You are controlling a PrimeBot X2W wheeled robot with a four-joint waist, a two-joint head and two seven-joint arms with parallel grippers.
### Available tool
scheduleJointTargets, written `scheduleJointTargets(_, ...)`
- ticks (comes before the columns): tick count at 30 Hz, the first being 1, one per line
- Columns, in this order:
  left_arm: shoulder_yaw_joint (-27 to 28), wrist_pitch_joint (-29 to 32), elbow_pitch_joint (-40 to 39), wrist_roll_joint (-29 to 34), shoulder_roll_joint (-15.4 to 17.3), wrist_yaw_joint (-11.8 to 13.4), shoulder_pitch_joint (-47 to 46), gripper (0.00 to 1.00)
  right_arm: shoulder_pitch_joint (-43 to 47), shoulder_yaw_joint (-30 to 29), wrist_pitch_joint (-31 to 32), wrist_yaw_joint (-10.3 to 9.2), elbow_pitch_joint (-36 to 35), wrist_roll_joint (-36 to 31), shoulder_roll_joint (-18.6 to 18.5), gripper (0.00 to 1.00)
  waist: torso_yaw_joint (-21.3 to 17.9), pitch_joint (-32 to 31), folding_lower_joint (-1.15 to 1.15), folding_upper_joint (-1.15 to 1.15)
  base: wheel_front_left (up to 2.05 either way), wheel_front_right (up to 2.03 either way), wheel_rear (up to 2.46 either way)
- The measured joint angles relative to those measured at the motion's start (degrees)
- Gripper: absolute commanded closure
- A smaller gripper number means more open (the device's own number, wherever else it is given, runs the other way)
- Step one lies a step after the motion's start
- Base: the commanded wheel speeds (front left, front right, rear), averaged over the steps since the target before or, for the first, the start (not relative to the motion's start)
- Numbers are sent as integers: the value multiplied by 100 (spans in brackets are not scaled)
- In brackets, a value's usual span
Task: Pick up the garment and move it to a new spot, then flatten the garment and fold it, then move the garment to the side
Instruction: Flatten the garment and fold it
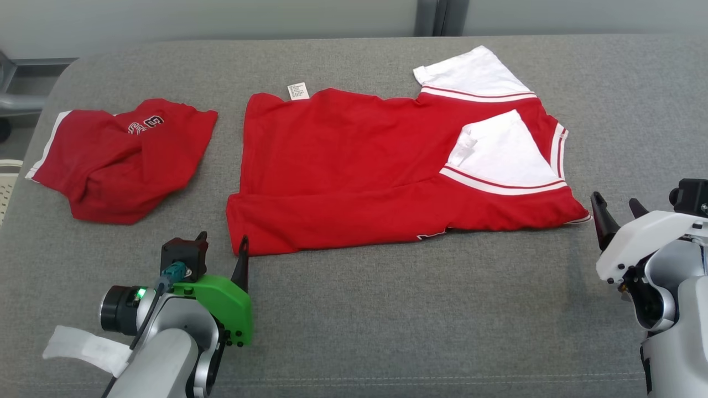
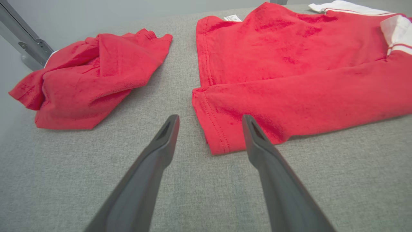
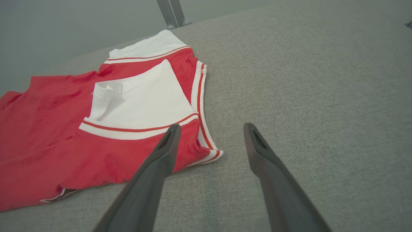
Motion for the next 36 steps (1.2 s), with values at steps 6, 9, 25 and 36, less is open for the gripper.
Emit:
scheduleJointTargets(6,-12,114,210,-113,-87,12,-20,0,-153,13,53,0,148,-152,120,0,-16,134,0,0,0,0,0)
scheduleJointTargets(9,-13,263,298,-179,-127,-7,-115,0,-307,40,98,0,218,-255,149,0,-3,192,0,0,0,0,0)
scheduleJointTargets(25,-124,1022,828,-316,-243,-92,-728,0,-850,176,673,0,556,-832,134,0,-6,491,0,0,0,0,0)
scheduleJointTargets(36,-154,1276,979,-436,-330,-91,-889,0,-780,259,1173,0,404,-932,105,7,-8,649,0,0,0,0,0)
